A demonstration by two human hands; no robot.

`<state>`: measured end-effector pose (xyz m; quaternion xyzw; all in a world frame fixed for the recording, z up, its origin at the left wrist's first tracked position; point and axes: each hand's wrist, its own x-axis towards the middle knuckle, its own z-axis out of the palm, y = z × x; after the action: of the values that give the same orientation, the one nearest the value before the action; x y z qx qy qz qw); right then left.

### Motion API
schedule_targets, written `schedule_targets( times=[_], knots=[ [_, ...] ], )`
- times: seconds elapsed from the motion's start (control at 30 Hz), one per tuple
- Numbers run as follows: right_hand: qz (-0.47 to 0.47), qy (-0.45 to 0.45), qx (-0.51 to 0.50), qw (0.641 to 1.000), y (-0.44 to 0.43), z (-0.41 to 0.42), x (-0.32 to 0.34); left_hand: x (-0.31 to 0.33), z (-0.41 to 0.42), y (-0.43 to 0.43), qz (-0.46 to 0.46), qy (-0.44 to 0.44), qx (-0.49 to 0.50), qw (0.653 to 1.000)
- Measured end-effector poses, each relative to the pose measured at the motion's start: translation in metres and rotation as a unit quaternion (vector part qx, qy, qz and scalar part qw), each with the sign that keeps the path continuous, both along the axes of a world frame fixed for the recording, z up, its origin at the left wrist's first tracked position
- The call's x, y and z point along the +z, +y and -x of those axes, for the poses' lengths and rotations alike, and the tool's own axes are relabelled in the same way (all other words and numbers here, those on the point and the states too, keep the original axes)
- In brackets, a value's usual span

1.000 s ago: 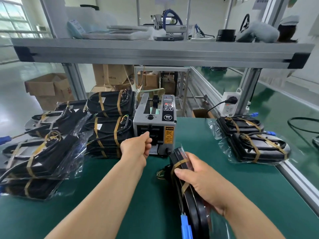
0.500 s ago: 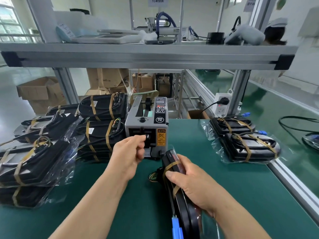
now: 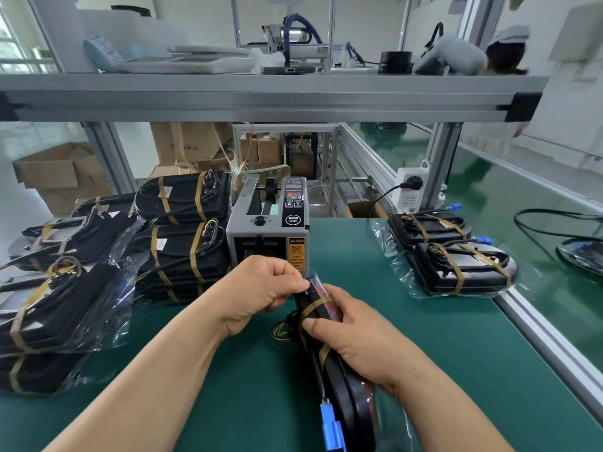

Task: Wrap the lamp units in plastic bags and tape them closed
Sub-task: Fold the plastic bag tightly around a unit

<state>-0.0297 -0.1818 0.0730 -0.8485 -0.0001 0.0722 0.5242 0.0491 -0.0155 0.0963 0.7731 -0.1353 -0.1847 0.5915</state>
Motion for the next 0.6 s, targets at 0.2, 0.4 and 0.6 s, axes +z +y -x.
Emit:
schedule_targets(
  times=[0.2,0.4,0.6],
  knots=[
    [-0.008,0.002,0.0,1.0,0.0006,0.0006,-0.0005,-0.0015,-0.0024,-0.0008,0.008,0.004,0.003,1.0],
    [-0.016,0.004,-0.005,1.0,0.0001,-0.0007,-0.0016,-0.002,-0.0019,-0.003,0.015,0.005,0.007,1.0],
    [-0.017,0.001,-0.005,1.0,-0.0002,-0.0003,-0.0022,-0.0053,-0.0032,-0.0039,0.006,-0.013,0.021,1.0]
  ],
)
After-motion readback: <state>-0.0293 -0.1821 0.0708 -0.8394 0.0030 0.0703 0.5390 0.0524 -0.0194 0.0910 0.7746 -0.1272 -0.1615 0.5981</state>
